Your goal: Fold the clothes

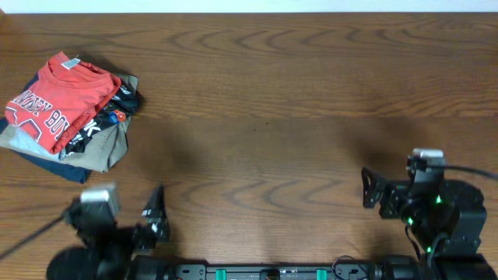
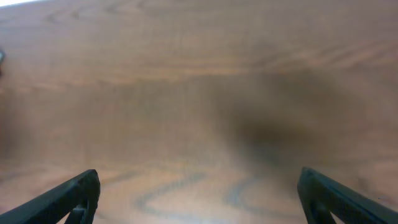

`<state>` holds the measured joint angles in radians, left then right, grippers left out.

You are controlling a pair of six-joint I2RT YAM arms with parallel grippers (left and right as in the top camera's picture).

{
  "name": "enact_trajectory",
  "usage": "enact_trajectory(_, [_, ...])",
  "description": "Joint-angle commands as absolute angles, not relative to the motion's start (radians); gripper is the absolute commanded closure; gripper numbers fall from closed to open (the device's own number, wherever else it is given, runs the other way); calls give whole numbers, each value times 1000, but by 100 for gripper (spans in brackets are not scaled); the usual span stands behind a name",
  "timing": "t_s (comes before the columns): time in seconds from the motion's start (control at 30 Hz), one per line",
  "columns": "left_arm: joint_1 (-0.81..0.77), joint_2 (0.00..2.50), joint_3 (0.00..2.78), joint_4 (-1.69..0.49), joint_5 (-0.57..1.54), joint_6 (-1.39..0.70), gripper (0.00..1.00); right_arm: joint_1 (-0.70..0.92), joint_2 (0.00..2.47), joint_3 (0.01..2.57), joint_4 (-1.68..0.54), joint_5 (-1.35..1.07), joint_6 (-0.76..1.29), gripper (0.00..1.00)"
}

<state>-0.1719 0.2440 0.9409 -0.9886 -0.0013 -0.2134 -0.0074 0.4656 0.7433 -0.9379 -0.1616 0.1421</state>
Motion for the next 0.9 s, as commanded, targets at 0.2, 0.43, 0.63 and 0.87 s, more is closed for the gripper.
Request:
enact_trajectory(0.2, [-170, 108, 933, -990, -15, -223, 2, -12, 435, 734, -1119, -154, 152, 1])
enact_trajectory(0.43, [-170, 108, 933, -990, -15, -223, 2, -12, 435, 734, -1156, -158, 153, 1])
enact_trajectory(0.63, [-170, 108, 933, -990, -15, -223, 2, -12, 435, 734, -1156, -158, 153, 1])
enact_trajectory(0.87, [-170, 108, 933, -990, -15, -223, 2, -10, 360, 714, -1086, -145, 140, 1])
